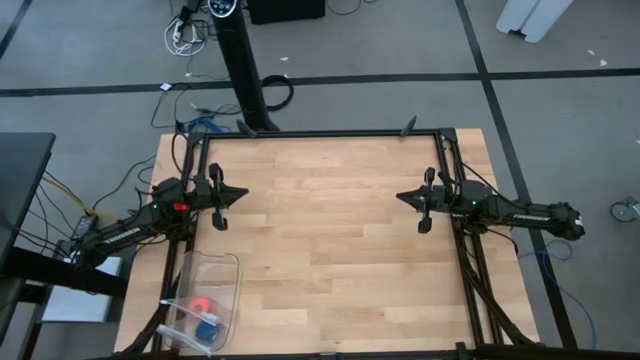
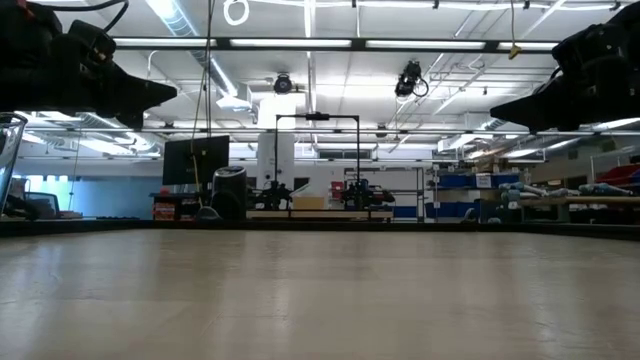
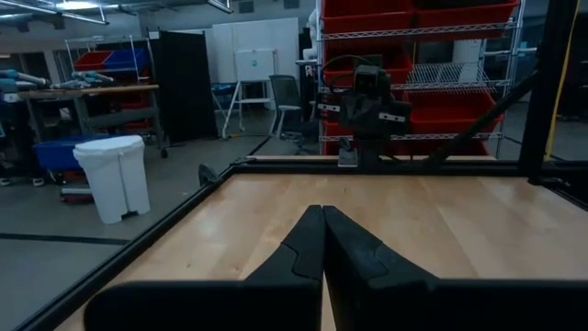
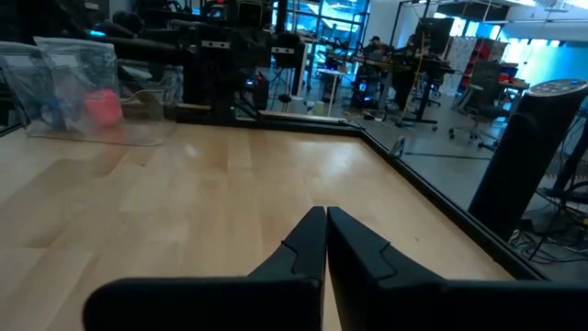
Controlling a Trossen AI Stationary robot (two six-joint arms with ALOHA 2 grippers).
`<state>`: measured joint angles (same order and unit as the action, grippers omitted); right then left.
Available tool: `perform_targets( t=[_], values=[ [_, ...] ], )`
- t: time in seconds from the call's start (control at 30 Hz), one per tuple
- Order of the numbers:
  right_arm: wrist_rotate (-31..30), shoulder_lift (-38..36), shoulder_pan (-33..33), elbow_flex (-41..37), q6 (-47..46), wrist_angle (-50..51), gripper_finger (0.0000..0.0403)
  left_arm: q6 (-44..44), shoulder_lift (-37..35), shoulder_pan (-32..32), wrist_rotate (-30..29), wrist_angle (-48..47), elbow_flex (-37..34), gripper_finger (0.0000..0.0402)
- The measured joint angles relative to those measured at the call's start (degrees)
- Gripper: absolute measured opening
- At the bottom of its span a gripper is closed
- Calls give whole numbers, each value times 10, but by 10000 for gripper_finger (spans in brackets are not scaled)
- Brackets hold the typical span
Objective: Roll bandage
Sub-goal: Return to Home Position
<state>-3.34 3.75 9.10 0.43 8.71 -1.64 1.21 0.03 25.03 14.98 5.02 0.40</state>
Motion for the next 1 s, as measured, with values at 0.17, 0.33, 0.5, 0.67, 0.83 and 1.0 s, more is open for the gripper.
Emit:
perform_targets(
  t=[0.17,0.33,0.5,0.67,0.83,1.0],
  values=[
    [0,0,0,0,0,0,12,0,0,0,0,0,0,10],
    [0,0,0,0,0,0,17,0,0,0,0,0,0,10],
    [0,0,0,0,0,0,17,0,0,0,0,0,0,10],
    [0,0,0,0,0,0,13,0,0,0,0,0,0,10],
    [0,0,0,0,0,0,15,0,0,0,0,0,0,10],
    [0,0,0,0,0,0,17,0,0,0,0,0,0,10]
  ],
)
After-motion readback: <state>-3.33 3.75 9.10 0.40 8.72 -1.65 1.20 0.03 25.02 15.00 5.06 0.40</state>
